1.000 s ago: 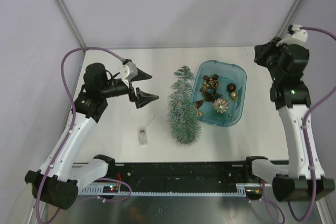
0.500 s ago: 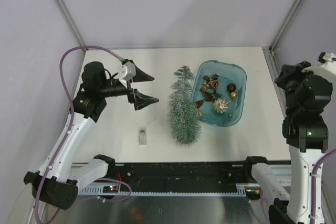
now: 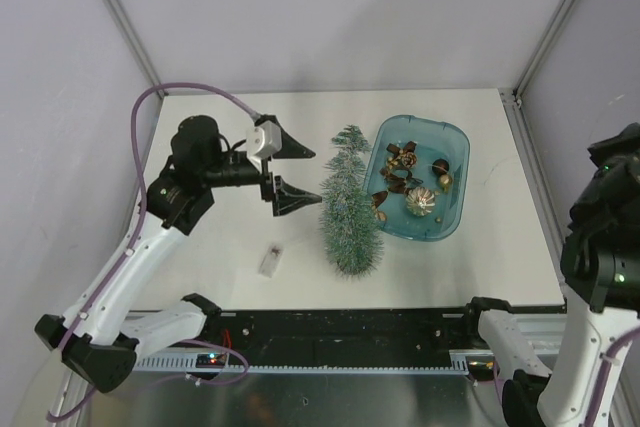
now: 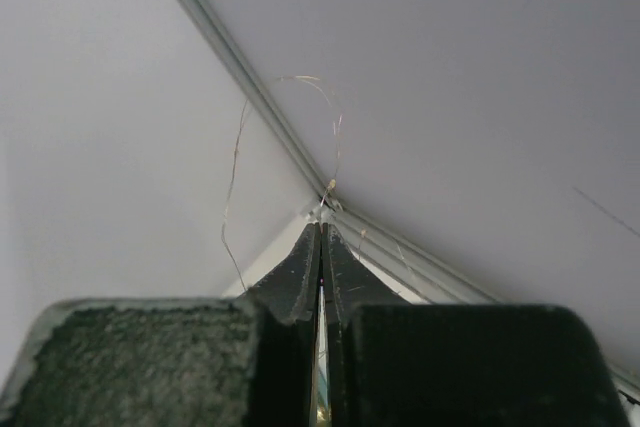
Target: Decorate the small christmas tree
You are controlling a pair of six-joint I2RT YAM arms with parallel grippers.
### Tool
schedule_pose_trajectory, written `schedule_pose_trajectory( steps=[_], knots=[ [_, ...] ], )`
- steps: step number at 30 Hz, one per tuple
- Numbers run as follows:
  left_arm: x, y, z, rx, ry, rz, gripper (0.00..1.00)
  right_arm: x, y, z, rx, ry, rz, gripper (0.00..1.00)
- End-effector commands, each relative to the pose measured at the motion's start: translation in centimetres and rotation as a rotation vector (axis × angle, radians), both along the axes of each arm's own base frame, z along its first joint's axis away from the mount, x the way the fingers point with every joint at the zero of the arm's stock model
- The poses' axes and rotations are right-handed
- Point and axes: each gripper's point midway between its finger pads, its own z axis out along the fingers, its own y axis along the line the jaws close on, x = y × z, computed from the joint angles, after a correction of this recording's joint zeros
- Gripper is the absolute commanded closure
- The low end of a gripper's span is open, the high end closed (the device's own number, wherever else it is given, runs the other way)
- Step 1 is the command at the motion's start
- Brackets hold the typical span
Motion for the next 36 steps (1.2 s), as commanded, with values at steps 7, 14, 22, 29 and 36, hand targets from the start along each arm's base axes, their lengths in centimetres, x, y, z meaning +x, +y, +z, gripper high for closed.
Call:
schedule_pose_trajectory(
  steps=[7, 14, 22, 29, 36],
  knots=[
    [-2.7, -1.1, 10.1, -0.123, -0.086, -0.137, 0.00, -6.5, 5.0, 0.6, 0.067, -0.138, 0.256, 1.00],
    [-7.3, -4.0, 11.7, -0.150, -0.173, -0.271, 0.00, -11.7, 9.5, -1.5, 0.083, -0.151, 0.495, 1.00],
    [-11.2, -9.9, 6.8, -0.059, -0.312, -0.333, 0.00, -16.5, 17.8, -0.4, -0.089, -0.109, 0.961, 1.00],
    [-13.3, -14.1, 2.7, 0.011, -0.373, -0.368, 0.00, -20.9, 21.0, -0.3, -0.142, -0.145, 1.171, 1.00],
    [-10.4, -17.7, -1.6, 0.066, -0.427, -0.244, 0.00, -23.3, 20.5, 2.7, -0.138, -0.259, 1.228, 1.00]
  ],
)
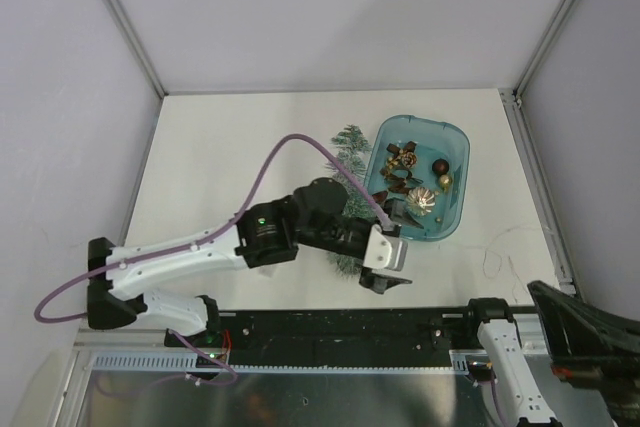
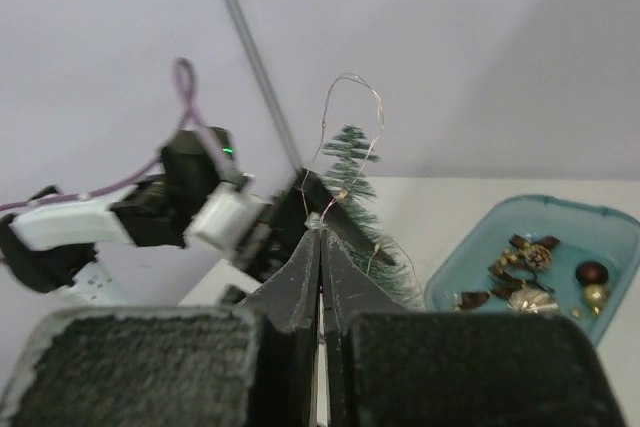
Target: Decorate the small christmas tree
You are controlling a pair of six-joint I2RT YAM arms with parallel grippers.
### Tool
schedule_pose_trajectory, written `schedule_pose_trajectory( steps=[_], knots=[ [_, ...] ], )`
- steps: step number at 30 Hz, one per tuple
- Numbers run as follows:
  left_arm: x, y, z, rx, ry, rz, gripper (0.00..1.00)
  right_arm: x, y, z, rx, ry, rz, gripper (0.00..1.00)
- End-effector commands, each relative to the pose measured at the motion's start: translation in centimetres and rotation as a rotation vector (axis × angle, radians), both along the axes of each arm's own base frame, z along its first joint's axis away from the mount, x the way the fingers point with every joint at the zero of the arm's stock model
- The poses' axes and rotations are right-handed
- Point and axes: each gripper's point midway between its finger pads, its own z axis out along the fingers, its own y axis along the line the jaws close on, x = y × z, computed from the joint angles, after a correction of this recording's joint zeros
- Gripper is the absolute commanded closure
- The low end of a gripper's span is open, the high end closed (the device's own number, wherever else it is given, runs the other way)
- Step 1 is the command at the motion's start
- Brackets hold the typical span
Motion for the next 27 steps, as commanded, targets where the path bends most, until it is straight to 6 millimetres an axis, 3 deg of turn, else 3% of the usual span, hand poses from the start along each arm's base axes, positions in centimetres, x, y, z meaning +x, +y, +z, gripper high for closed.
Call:
schedule_pose_trajectory(
  steps=[1, 6, 9, 15, 21, 23, 27],
  knots=[
    [3.3, -2.5, -0.3, -0.063, -0.099, 0.149, 0.00, -1.1, 0.3, 1.7, 0.025, -0.040, 0.100, 1.00],
    [5.5, -4.4, 0.0, -0.181, -0.193, 0.271, 0.00, -1.4, 0.5, 2.0, 0.028, -0.048, 0.129, 1.00],
    [5.3, -5.3, -1.6, -0.165, -0.205, 0.259, 0.00, -1.7, 0.6, 2.3, 0.024, -0.055, 0.141, 1.00],
    [3.9, -7.3, -3.7, -0.139, -0.177, 0.180, 0.00, -2.2, 0.4, 2.6, 0.036, -0.061, 0.178, 1.00],
    [0.3, -8.4, -4.1, -0.115, -0.119, 0.046, 0.00, -2.2, -1.4, 2.9, 0.080, -0.063, 0.155, 1.00],
    [-1.0, -8.0, -3.9, -0.098, -0.075, 0.006, 0.08, -1.7, -2.1, 2.9, 0.096, -0.053, 0.134, 1.00],
    [-3.2, -6.3, -2.6, -0.077, 0.029, -0.048, 0.36, -0.4, -3.2, 2.7, 0.109, -0.039, 0.084, 1.00]
  ],
)
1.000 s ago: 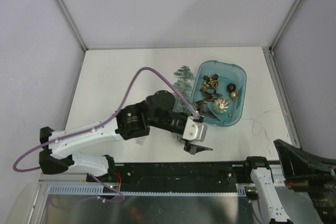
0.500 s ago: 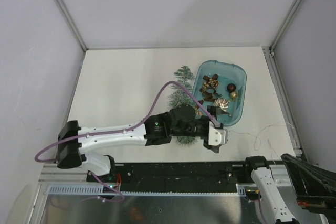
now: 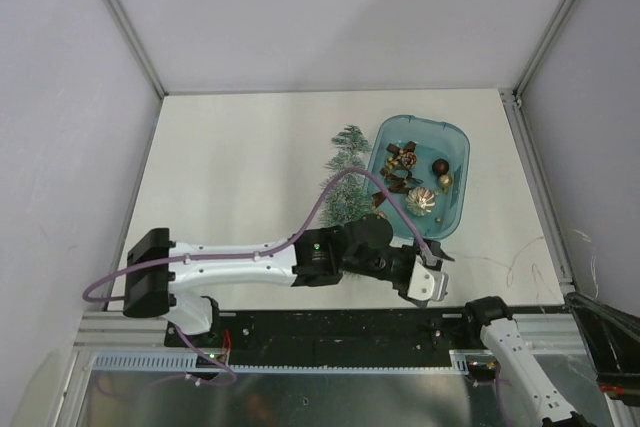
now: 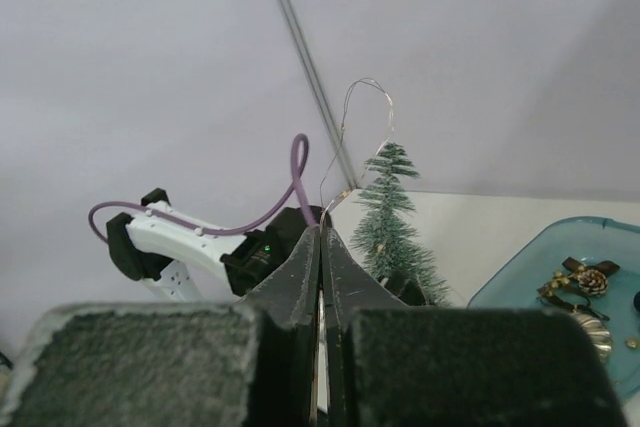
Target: Decorate the small christmas tree
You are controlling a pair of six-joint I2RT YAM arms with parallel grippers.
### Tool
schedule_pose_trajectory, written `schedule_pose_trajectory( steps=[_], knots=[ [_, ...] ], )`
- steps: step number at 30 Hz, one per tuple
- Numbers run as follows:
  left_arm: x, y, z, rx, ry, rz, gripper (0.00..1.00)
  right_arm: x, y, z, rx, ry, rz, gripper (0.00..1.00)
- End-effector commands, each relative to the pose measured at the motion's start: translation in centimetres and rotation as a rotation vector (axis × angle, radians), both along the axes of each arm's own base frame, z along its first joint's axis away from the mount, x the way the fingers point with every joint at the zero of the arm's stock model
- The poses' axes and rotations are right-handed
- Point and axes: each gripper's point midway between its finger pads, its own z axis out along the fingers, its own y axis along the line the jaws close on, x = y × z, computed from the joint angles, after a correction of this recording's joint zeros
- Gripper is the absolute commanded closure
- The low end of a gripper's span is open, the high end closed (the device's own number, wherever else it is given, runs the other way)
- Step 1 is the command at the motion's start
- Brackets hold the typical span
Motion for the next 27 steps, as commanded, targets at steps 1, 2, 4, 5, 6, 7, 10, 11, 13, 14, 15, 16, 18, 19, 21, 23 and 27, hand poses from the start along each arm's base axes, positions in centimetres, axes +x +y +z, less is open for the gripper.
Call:
schedule_pose_trajectory(
  steps=[1, 2, 4, 5, 6, 7, 10, 11, 13, 14, 15, 16, 18, 19, 21, 23, 27],
  knots=[
    [-3.2, 2.1, 5.5, -0.068, 0.117, -0.092, 0.42, 2.9, -1.4, 0.3, 0.028, 0.041, -0.078, 1.00],
    [-3.6, 2.7, 5.8, -0.060, 0.137, -0.106, 0.45, 3.3, -1.5, 0.3, 0.027, 0.044, -0.089, 1.00],
    [-4.9, 4.2, 5.9, -0.016, 0.188, -0.151, 0.51, 4.3, -1.8, 0.4, 0.024, 0.051, -0.119, 1.00],
    [-5.7, 5.1, 5.8, 0.013, 0.217, -0.180, 0.53, 4.8, -2.0, 0.5, 0.021, 0.053, -0.133, 1.00],
    [-6.7, 5.9, 5.8, 0.038, 0.242, -0.224, 0.55, 5.3, -2.1, 0.7, 0.021, 0.054, -0.149, 1.00],
    [-7.5, 7.0, 5.5, 0.071, 0.262, -0.261, 0.58, 5.8, -2.2, 0.9, 0.020, 0.055, -0.158, 1.00],
    [-9.3, 9.7, 4.7, 0.136, 0.293, -0.341, 0.72, 6.8, -2.0, 1.6, 0.015, 0.043, -0.164, 1.00],
    [-9.5, 10.5, 4.4, 0.148, 0.294, -0.351, 0.79, 7.0, -1.9, 1.7, 0.013, 0.038, -0.165, 1.00],
    [-9.8, 11.8, 3.9, 0.164, 0.298, -0.361, 0.89, 7.6, -1.8, 2.1, 0.008, 0.034, -0.173, 1.00],
    [-9.8, 12.2, 3.8, 0.168, 0.298, -0.363, 0.91, 7.9, -1.8, 2.3, 0.006, 0.030, -0.174, 1.00],
    [-9.9, 12.7, 3.8, 0.166, 0.295, -0.365, 0.93, 8.2, -1.7, 2.5, 0.005, 0.028, -0.175, 1.00],
    [-9.9, 13.0, 3.8, 0.165, 0.295, -0.365, 0.93, 8.5, -1.6, 2.7, 0.003, 0.024, -0.173, 1.00],
    [-9.9, 13.6, 4.3, 0.152, 0.285, -0.367, 0.93, 9.1, -1.2, 3.2, 0.000, 0.014, -0.163, 1.00],
    [-9.9, 13.9, 4.6, 0.146, 0.281, -0.368, 0.93, 9.4, -1.0, 3.3, -0.004, 0.010, -0.154, 1.00],
    [-9.8, 14.6, 5.1, 0.137, 0.275, -0.372, 0.93, 9.9, -0.3, 3.8, -0.010, -0.011, -0.126, 1.00],
    [-9.8, 15.5, 5.3, 0.135, 0.280, -0.375, 0.94, 10.7, 0.7, 3.7, -0.030, -0.018, -0.079, 1.00],
    [-9.4, 17.8, 5.2, 0.129, 0.303, -0.366, 0.96, 12.6, 2.8, 3.5, -0.054, -0.034, 0.015, 1.00]
  ],
)
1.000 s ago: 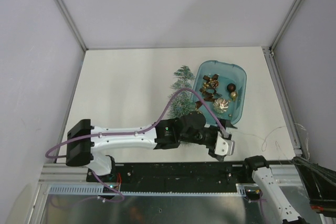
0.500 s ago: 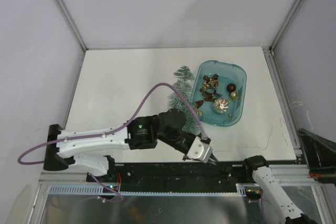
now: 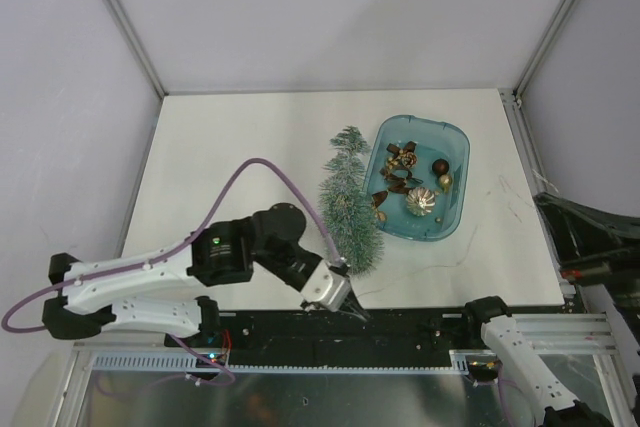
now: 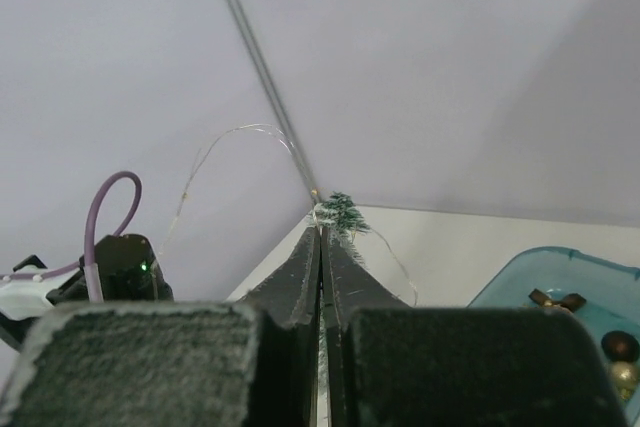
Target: Decorate the small christmas tree
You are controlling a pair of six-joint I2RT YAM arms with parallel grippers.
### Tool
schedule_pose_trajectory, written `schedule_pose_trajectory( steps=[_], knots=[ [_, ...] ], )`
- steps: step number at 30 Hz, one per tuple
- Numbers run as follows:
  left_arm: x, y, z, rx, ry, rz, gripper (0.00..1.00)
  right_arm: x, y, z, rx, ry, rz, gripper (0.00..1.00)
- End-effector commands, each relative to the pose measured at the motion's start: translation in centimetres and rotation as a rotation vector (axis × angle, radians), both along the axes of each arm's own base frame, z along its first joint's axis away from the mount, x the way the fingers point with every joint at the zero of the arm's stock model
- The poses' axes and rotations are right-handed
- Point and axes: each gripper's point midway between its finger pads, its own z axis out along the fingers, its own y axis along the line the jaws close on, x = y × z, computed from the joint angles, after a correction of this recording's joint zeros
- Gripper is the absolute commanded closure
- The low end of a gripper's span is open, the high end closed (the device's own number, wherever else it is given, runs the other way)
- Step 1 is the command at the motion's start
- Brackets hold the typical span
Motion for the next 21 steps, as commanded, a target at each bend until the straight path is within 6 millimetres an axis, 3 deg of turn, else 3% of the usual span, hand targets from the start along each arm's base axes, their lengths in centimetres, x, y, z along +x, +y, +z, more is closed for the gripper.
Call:
schedule_pose_trajectory(
  steps=[1, 12, 21],
  knots=[
    [0.0, 3.4, 0.5, -0.025, 0.017, -0.012, 0.96, 2.7, 2.8, 1.3, -0.039, -0.061, 0.123, 1.00],
    [4.4, 7.5, -1.5, -0.067, -0.002, 0.202, 1.00, 6.6, 7.6, 2.8, -0.044, -0.143, 0.383, 1.00],
    [8.1, 8.8, -2.6, -0.085, -0.075, 0.419, 1.00, 10.6, 9.6, 2.4, -0.041, -0.142, 0.502, 1.00]
  ],
)
